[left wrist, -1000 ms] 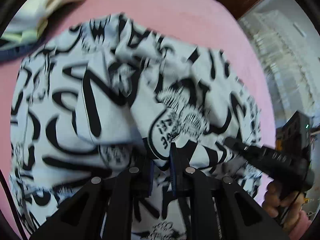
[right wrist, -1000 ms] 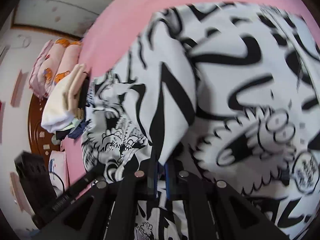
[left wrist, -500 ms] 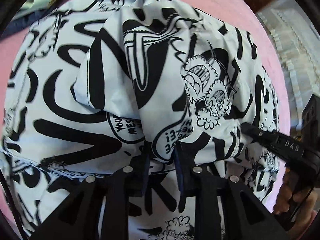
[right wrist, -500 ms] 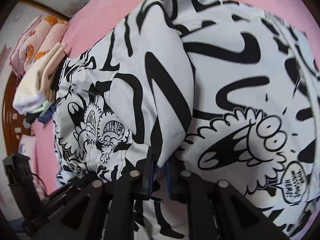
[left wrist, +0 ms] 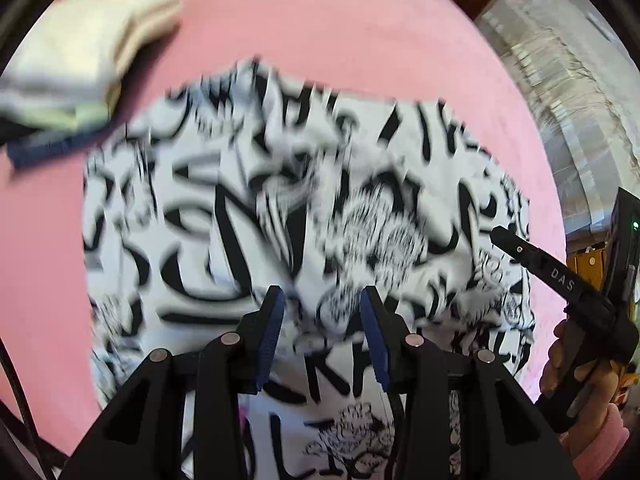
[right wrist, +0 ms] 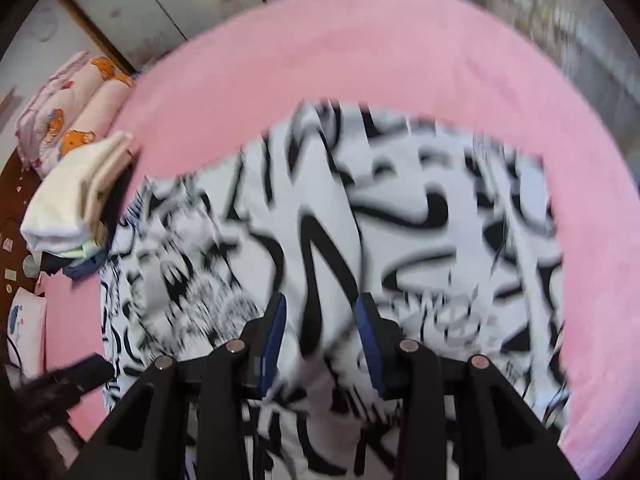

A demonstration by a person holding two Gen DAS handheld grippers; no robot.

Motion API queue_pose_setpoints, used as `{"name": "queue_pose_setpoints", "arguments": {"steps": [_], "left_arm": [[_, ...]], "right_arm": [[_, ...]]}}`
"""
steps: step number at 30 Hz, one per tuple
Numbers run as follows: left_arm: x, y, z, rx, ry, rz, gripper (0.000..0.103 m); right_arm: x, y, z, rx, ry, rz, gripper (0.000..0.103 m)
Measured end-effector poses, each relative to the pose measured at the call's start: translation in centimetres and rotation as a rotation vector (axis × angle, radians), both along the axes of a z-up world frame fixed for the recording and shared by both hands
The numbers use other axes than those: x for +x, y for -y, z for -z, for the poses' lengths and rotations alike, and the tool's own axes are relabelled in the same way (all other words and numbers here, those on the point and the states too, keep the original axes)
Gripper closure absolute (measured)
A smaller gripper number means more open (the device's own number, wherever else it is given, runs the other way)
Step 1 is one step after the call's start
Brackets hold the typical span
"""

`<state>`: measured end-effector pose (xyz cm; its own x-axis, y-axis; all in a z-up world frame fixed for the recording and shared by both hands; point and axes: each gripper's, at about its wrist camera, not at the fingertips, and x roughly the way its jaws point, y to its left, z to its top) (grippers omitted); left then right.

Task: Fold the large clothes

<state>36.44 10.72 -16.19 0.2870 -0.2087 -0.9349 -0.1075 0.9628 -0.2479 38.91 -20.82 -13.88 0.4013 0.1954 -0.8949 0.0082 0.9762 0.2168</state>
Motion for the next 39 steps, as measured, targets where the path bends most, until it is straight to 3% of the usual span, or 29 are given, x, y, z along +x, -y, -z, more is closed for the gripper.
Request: {"name": "queue_pose_setpoints", "arguments": {"steps": [5, 9, 11, 12, 13, 15, 18, 22, 31, 35, 39], "left_arm": [[4.8, 0.7, -0.7, 0.036, 0.117, 0.059, 0.065], [8.8, 1.2, 0.9, 0.067, 0.177, 0.045, 0.065], [10.8, 1.0, 2.2, 0.070, 0.204, 0.018, 0.065], [11.6, 0.8, 2.8, 0.070, 0.209, 0.006, 0.070], [12.5, 0.7, 3.5, 0.071, 0.206, -0.005, 0.083], [14.4, 0.0, 5.5, 0.089, 0.171, -0.032, 0.093], [16.3, -1.3, 7.8, 0.071, 0.148, -0.083, 0.093], [18.0, -2.8, 9.6, 0.055, 0.149, -0.136, 0.093], [20.1, -2.5, 12.9, 0.123, 0.173, -0.140, 0.095], [20.0, -3.3, 13.5, 0.112, 0.194, -0.179, 0.100], [19.5, -4.0, 13.2, 0.094, 0.206, -0.183, 0.102]], "right_arm": [[2.9, -1.7, -1.4, 0.066, 0.113, -0.049, 0.067], [7.9, -4.1, 0.9, 0.271, 0.074, -0.044, 0.068], [10.2, -4.8, 2.4, 0.352, 0.077, -0.032, 0.078], [11.3, -5.0, 3.4, 0.374, 0.079, -0.018, 0.090], [12.4, -5.0, 4.5, 0.390, 0.067, 0.008, 0.098], [14.3, -4.8, 7.2, 0.417, -0.009, 0.082, 0.103], [15.8, -4.4, 9.6, 0.493, -0.034, 0.112, 0.103], [17.0, -5.0, 9.9, 0.428, 0.047, 0.053, 0.103], [21.2, -4.1, 12.4, 0.290, 0.061, 0.003, 0.103], [21.4, -3.8, 12.9, 0.273, 0.051, -0.020, 0.103], [20.9, -4.3, 11.8, 0.170, 0.097, -0.032, 0.103]]}}
